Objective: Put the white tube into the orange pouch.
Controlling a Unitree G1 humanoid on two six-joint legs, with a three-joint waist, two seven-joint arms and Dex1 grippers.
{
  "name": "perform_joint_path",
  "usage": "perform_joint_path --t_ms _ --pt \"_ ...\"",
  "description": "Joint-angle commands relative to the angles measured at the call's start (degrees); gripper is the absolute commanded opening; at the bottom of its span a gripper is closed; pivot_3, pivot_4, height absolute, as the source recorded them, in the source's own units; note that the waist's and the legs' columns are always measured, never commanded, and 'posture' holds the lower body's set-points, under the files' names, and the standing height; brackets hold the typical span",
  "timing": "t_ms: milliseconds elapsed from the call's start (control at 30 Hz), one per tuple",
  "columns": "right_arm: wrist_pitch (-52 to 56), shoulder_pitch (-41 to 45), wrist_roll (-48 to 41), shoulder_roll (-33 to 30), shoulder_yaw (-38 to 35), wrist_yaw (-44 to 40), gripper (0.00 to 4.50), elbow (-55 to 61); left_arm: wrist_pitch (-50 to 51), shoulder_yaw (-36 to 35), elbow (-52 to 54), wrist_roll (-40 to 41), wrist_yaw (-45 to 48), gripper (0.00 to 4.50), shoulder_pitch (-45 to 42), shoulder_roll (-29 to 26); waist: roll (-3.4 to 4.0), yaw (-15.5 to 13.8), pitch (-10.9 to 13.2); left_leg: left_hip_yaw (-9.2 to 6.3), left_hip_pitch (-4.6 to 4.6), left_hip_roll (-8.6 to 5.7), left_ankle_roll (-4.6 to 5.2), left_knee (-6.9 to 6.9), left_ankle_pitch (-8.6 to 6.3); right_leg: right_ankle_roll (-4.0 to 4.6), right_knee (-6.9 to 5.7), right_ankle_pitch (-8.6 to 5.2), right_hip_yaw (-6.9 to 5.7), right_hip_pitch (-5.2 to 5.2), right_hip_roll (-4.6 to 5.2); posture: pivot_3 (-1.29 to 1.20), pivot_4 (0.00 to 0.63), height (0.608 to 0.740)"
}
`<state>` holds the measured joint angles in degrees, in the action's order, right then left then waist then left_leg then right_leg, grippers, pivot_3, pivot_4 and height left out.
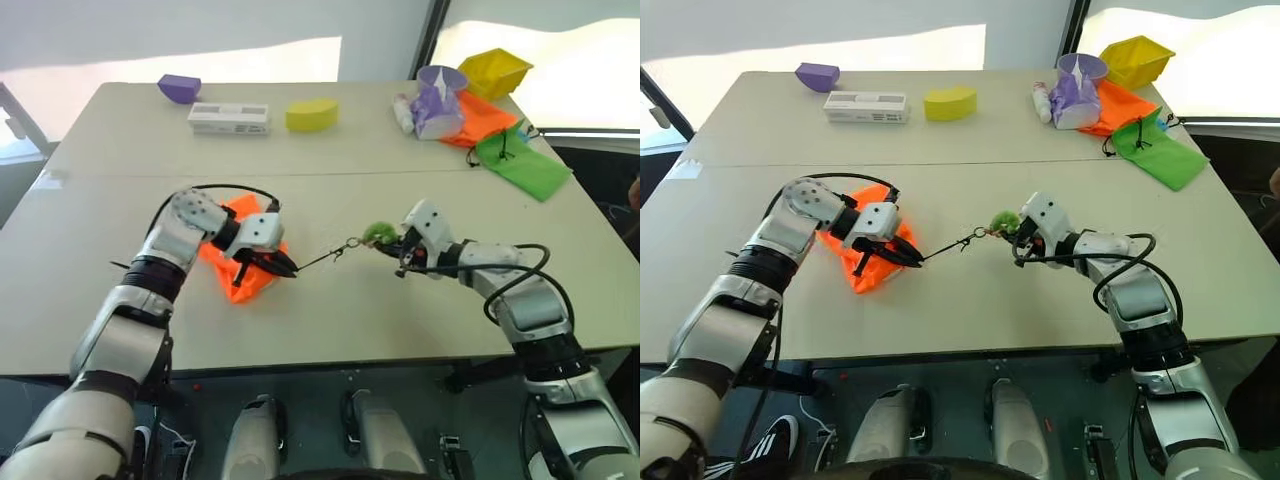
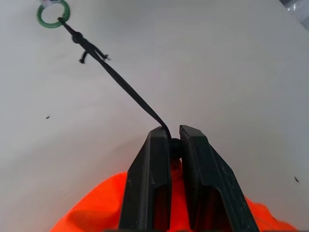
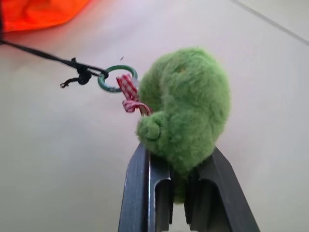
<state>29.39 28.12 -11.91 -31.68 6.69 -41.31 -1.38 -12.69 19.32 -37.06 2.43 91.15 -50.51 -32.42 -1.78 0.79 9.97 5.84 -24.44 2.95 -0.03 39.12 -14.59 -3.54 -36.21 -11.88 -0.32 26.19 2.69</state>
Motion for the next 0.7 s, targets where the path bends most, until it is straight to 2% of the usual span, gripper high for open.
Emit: perform_joint_path --t_ms 33,333,567,700 --pt "-2.6 3.1 2.3 -0.2 -4.2 4.8 0.00 -3.7 2.6 1.3 6.3 3.8 1.4 0.10 1.9 -4.6 0.00 0.0 0.0 0.02 0.00 0.00 0.00 0.00 0.00 0.00 0.00 0.00 0.01 0.01 0.00 0.00 0.150 0.740" --pt "-6.2 8.9 6.2 -0.5 -5.7 13.7 0.00 -15.0 3.2 2.3 12.8 8.1 1.4 0.10 6.7 -11.7 0.01 0.1 0.0 0.09 -0.01 -0.01 0.00 0.00 0.00 0.00 0.01 0.00 0.06 0.03 0.01 0.00 0.150 0.740" --pt "-8.0 11.7 8.0 -1.8 -6.5 19.2 0.00 -21.7 2.3 1.3 12.9 8.4 1.4 0.10 7.9 -12.5 0.02 0.1 0.0 0.11 -0.01 -0.01 0.00 0.00 0.00 0.00 0.00 0.00 0.07 0.04 0.00 0.00 0.150 0.740" --pt "-9.2 9.9 8.5 -2.1 -3.8 16.1 0.00 -20.2 3.6 -0.5 11.1 8.6 -0.2 0.10 8.1 -10.3 0.02 0.1 0.0 0.11 -0.01 -0.01 0.00 0.00 0.00 -0.01 0.00 0.00 0.07 0.04 -0.01 0.00 0.150 0.740"
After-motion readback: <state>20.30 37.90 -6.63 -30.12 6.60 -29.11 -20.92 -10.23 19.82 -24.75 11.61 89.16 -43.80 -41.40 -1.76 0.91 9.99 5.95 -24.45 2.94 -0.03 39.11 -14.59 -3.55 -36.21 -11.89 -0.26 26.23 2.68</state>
